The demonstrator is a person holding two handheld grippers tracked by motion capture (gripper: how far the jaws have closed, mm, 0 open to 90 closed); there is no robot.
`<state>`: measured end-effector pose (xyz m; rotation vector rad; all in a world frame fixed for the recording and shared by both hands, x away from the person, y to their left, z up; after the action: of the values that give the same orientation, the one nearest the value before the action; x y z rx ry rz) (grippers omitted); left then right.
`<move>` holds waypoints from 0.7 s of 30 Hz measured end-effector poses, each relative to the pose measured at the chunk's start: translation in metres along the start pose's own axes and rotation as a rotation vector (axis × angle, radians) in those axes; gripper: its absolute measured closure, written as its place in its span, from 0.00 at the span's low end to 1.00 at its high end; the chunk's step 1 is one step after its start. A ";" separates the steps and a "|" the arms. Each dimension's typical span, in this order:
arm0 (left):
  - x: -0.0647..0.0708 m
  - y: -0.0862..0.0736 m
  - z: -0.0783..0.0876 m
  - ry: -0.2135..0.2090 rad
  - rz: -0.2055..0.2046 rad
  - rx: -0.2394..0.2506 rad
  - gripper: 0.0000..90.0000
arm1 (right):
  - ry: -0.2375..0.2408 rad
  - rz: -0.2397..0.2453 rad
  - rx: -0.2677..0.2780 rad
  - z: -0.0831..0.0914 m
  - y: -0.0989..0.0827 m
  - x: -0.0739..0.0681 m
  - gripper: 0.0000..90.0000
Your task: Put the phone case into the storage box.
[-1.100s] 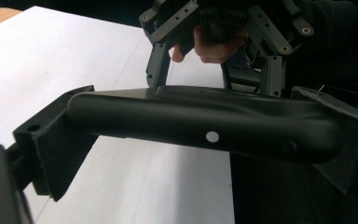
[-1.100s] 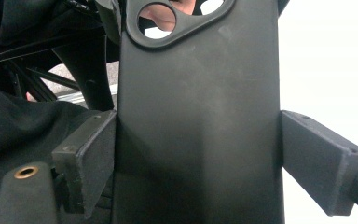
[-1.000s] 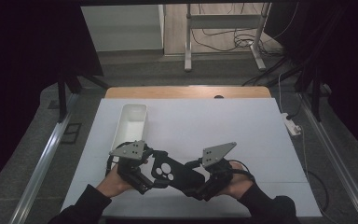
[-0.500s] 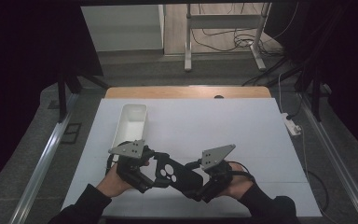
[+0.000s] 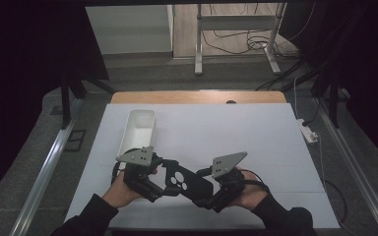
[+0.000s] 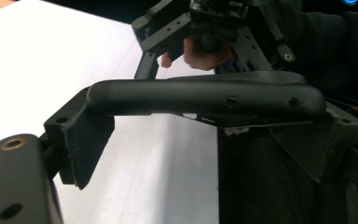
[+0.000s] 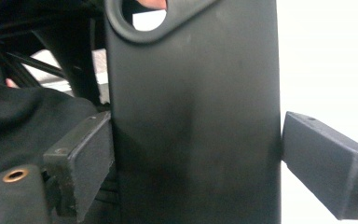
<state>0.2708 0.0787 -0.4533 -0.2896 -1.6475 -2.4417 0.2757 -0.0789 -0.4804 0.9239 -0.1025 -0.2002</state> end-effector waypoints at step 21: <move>-0.022 0.005 0.010 0.240 0.115 -0.049 0.16 | -0.217 -0.060 -0.087 -0.004 -0.013 0.014 0.00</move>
<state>0.2943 0.0871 -0.4512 -0.0898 -1.4318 -2.3304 0.2886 -0.0861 -0.4929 0.8169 -0.2645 -0.3578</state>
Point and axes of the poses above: each handheld gripper's, and its own axes: z roughly backward along the jaws, y roughly out of its top, x roughly to its right, the point moved 7 cm from there along -z, roughly forward along the jaws, and after that the axes turned 9 degrees about -y, right-handed, at the moved point
